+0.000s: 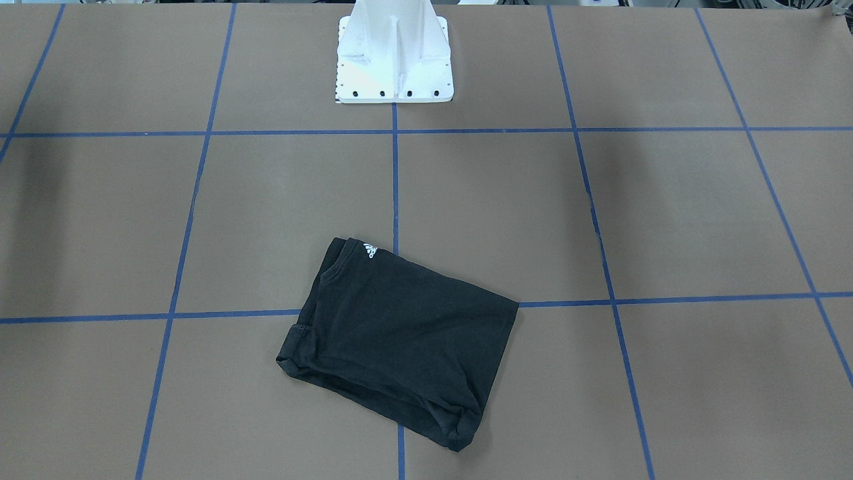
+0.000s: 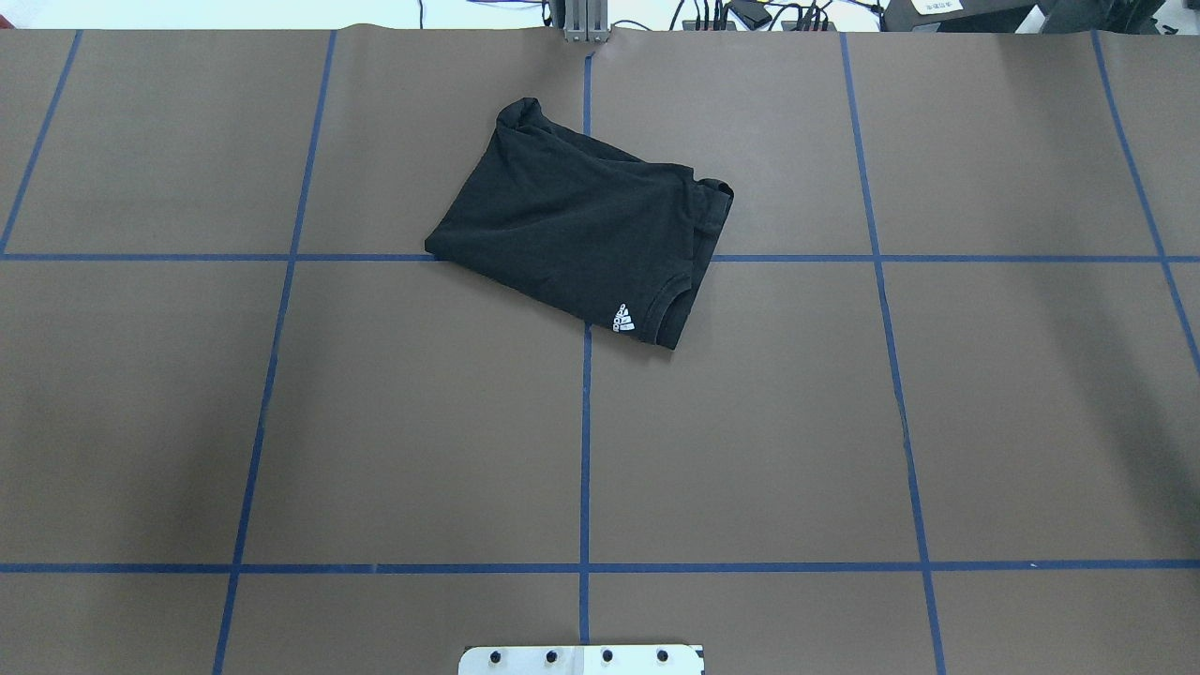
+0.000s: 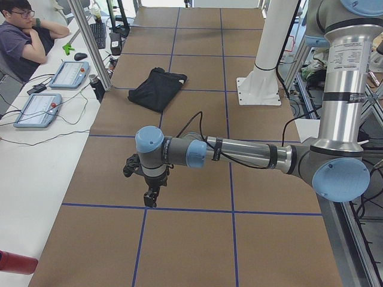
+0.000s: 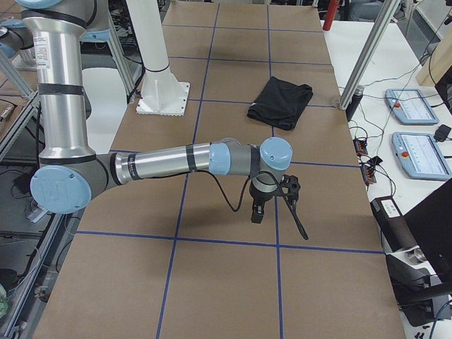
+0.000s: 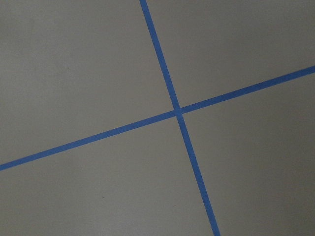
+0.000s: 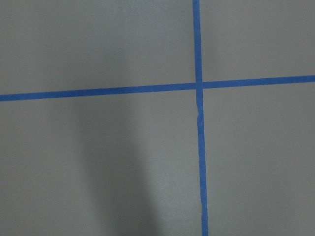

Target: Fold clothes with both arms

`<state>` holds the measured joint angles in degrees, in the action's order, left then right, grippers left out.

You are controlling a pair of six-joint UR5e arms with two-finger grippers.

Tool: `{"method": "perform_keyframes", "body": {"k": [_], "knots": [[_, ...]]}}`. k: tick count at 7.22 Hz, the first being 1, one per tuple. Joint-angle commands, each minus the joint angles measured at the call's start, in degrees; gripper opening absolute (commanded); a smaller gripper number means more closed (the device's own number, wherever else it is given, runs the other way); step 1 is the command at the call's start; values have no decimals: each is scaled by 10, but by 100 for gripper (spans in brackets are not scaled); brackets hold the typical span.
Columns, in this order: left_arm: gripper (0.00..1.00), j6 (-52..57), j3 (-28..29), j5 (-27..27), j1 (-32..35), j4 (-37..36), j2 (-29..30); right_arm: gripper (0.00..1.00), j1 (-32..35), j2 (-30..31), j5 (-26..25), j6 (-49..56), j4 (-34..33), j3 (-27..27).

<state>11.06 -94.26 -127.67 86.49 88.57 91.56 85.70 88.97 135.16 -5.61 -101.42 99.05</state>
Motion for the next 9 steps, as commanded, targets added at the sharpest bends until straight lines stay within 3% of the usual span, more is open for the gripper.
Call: {"method": "perform_keyframes", "body": {"k": [1, 9], "knots": [[100, 1, 7, -1, 0, -15, -2, 100, 2, 22, 13, 21, 4, -2], [100, 53, 38, -5, 2, 8, -12, 100, 36, 45, 24, 123, 6, -22]]}}
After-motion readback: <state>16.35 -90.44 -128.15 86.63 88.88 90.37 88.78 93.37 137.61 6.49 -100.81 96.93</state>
